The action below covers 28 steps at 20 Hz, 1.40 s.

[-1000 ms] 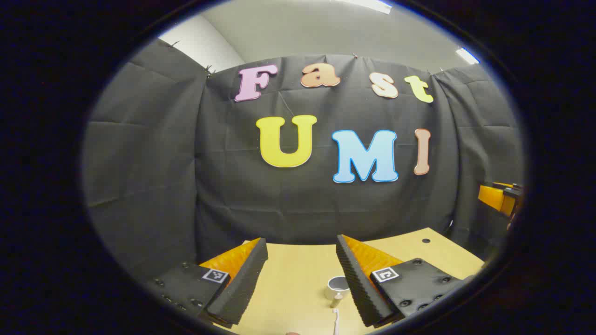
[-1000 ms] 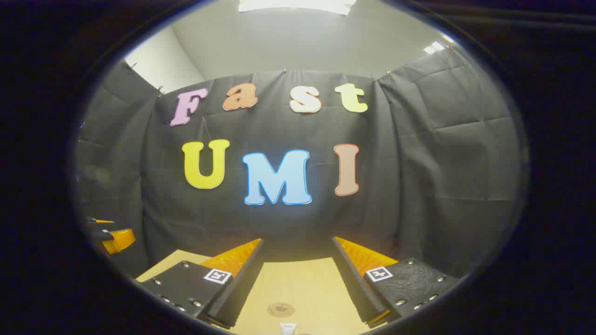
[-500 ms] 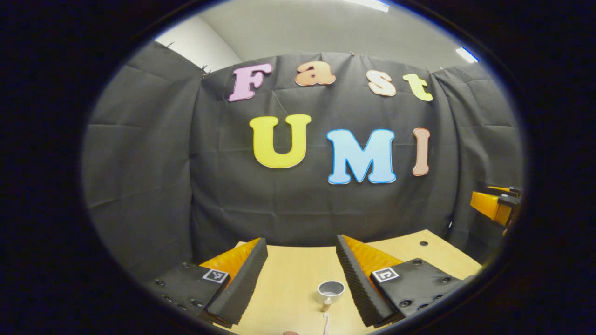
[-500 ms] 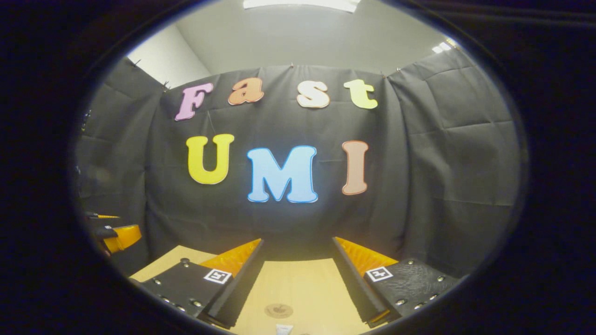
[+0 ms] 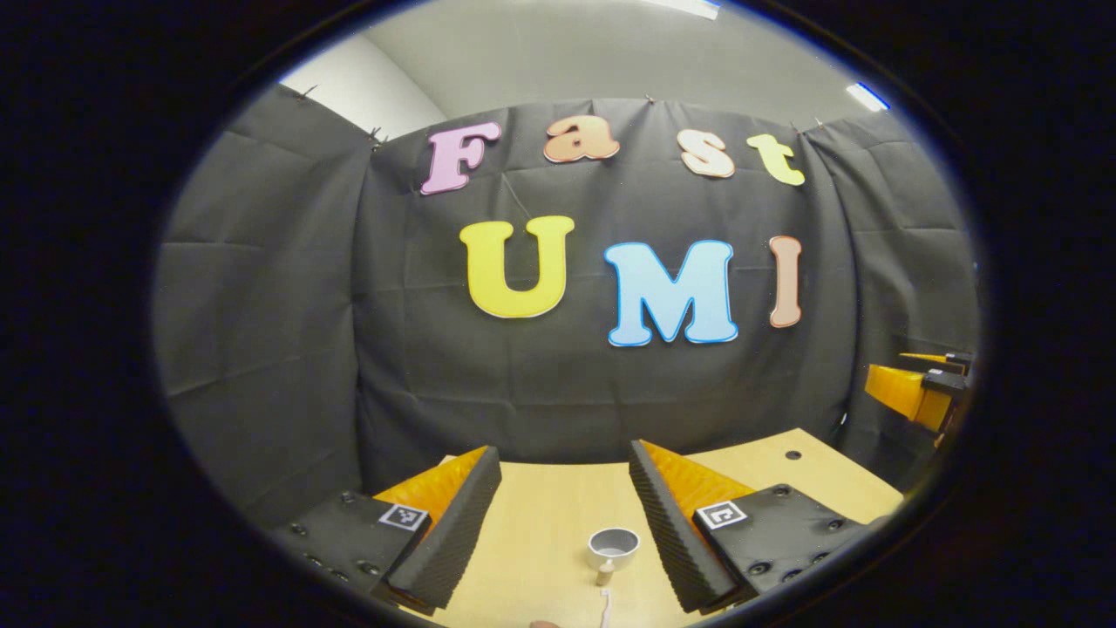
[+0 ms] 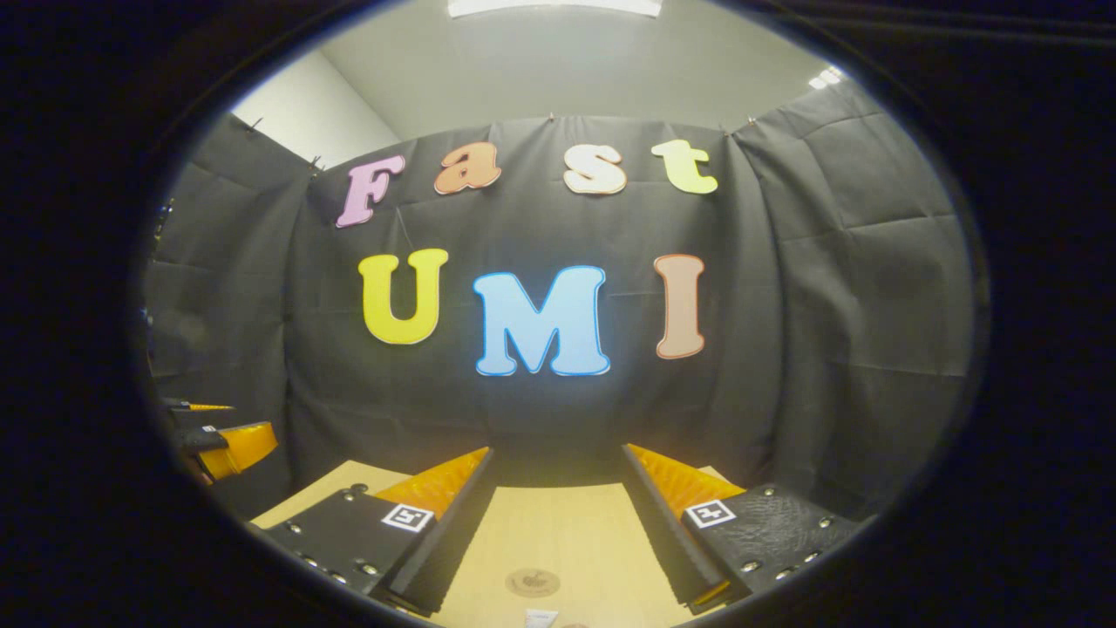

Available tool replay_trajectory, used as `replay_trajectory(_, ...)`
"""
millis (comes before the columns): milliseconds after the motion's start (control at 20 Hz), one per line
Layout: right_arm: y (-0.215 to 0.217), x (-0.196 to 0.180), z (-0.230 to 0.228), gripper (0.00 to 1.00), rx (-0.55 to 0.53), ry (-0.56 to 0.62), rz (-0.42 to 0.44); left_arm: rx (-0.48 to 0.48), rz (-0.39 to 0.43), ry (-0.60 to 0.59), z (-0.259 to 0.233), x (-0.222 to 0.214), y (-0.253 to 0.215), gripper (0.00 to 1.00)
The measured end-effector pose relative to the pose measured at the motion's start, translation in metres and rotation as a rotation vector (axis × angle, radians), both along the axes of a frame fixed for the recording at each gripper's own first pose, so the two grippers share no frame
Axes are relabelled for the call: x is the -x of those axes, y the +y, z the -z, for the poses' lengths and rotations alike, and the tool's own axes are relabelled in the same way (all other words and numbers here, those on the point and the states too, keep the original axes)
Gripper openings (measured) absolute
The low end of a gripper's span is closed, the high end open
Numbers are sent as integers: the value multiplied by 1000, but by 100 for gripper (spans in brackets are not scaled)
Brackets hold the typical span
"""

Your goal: Put the toothbrush and toothpaste on the desktop into the cup, then pick up the cup and place it on the coaster on the desktop.

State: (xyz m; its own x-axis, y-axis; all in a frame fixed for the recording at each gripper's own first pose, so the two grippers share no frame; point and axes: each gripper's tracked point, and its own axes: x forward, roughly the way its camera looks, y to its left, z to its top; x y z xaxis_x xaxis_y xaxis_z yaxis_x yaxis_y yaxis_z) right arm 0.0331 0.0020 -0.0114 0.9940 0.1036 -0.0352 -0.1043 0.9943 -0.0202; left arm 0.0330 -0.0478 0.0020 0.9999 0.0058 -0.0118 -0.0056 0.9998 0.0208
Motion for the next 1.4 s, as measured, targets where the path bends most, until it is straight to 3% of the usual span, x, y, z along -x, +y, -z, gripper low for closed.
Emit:
replay_trajectory(150,2,-8,11,89,13,47,-4,8,10,25,10,-6,-7,96)
replay_trajectory(300,7,-20,30,90,27,115,-9,28,23,84,31,-18,-10,92)
replay_trajectory(350,8,-23,36,89,29,139,-12,31,26,113,39,-22,-11,95)
replay_trajectory(550,6,-31,72,89,36,268,4,54,37,241,87,-39,-14,92)
replay_trajectory(750,10,-31,115,90,30,419,8,32,47,401,145,-49,-15,96)
replay_trajectory(900,2,-24,155,90,42,555,29,54,54,543,194,-46,-18,96)
replay_trajectory(950,3,-21,167,90,35,594,28,78,65,583,210,-43,-21,100)
replay_trajectory(1050,5,-14,188,92,27,669,24,106,73,650,236,-39,-20,93)
replay_trajectory(1250,3,3,226,92,30,798,19,93,85,771,284,-33,-26,100)
replay_trajectory(1400,8,20,262,92,23,920,11,65,92,874,322,-25,-26,96)
